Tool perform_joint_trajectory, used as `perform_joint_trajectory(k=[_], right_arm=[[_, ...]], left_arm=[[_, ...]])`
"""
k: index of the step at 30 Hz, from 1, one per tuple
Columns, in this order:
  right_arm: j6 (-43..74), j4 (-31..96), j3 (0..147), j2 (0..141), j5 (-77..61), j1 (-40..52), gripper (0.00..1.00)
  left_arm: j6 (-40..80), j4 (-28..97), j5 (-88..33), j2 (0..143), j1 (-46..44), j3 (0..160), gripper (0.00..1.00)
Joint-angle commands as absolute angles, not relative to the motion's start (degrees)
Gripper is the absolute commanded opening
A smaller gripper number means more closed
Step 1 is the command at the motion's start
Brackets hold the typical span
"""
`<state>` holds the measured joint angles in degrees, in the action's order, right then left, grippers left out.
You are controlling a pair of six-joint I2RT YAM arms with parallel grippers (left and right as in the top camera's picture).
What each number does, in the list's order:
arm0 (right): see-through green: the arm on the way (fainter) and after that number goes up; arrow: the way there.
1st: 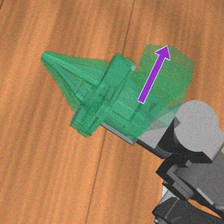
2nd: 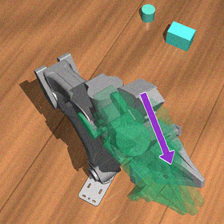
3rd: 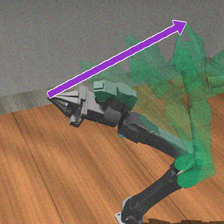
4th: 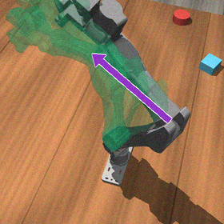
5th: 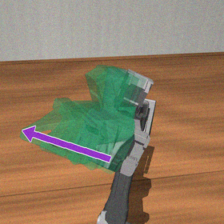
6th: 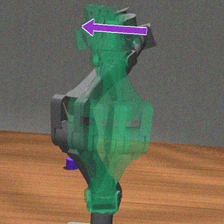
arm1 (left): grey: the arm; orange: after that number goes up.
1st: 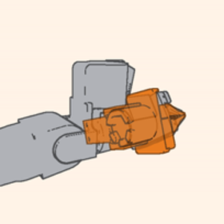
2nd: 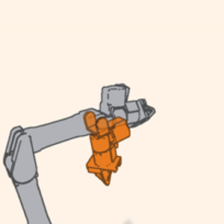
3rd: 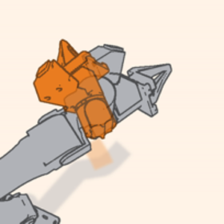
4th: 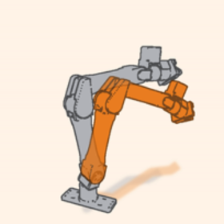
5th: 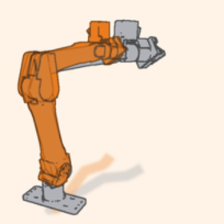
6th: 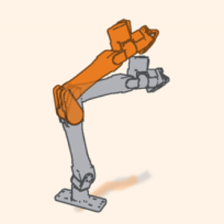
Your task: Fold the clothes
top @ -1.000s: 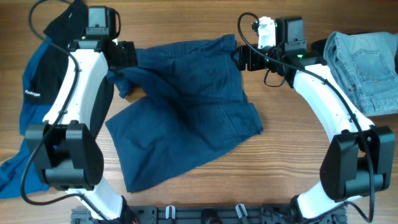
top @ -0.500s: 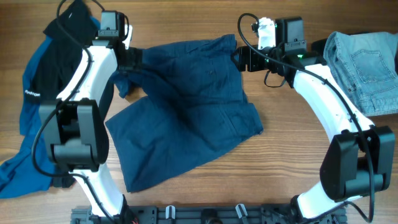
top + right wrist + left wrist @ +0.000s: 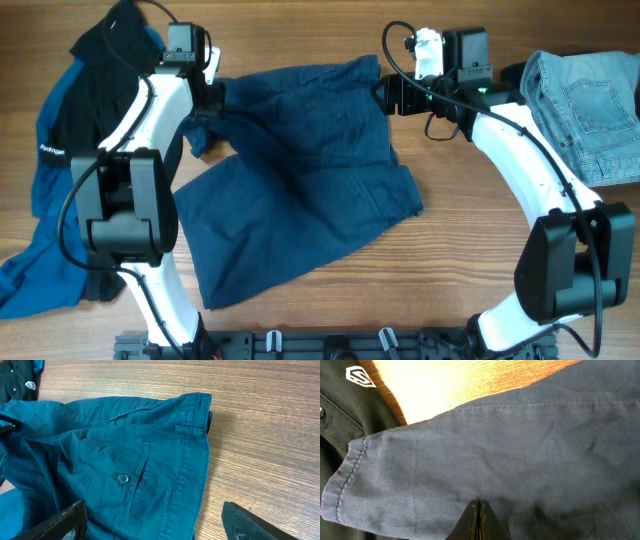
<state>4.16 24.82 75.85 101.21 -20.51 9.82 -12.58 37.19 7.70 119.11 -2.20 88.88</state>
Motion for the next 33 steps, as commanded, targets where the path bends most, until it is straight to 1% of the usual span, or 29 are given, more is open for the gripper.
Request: perform_joint_trajectory(k=[1, 4, 5, 6, 7, 9, 13, 21, 27, 33], right_arm=[[3.09, 25.02, 76.49, 101.80, -20.32, 9.96, 0.86], [3.09, 25.15, 76.49, 101.80, -20.32, 9.96, 0.87], [3.09, 25.15, 76.49, 101.80, -20.32, 9.96, 0.86], [3.11, 25.15, 76.49, 101.80, -20.32, 9.96, 0.86], [3.11, 25.17, 76.49, 101.80, -20.32, 9.96, 0.86], [3.14, 25.30, 76.49, 101.80, -20.34, 9.96, 0.86], [3.16, 25.69, 76.49, 101.80, -20.34, 9.96, 0.86], [3.16, 26.39, 76.49, 101.80, -20.34, 9.96, 0.86], [3.11, 26.83, 76.49, 101.80, -20.32, 9.96, 0.86], [3.14, 26.81, 76.49, 101.80, -20.32, 9.96, 0.86]], left_arm=[[-14.46, 36.38, 7.14, 119.68, -2.09, 88.90, 0.04], [-23.03, 36.64, 7.11, 118.78, -2.28, 88.90, 0.05], [-24.69, 36.73, 7.14, 118.28, -2.44, 88.90, 0.17], [-25.34, 36.82, 7.14, 117.49, -2.66, 88.90, 0.43], [-25.36, 36.75, 7.14, 116.84, -2.79, 88.90, 0.64], [-25.85, 36.49, 7.11, 115.72, -2.90, 88.90, 0.76], [-33.85, 37.41, 7.09, 115.28, -2.90, 88.90, 0.79], [-43.53, 41.54, 5.98, 115.28, -4.67, 88.90, 0.79], [-44.82, 45.25, 6.07, 115.28, -7.03, 88.90, 0.79], [-44.60, 40.88, 6.04, 115.52, -5.08, 88.90, 0.79]])
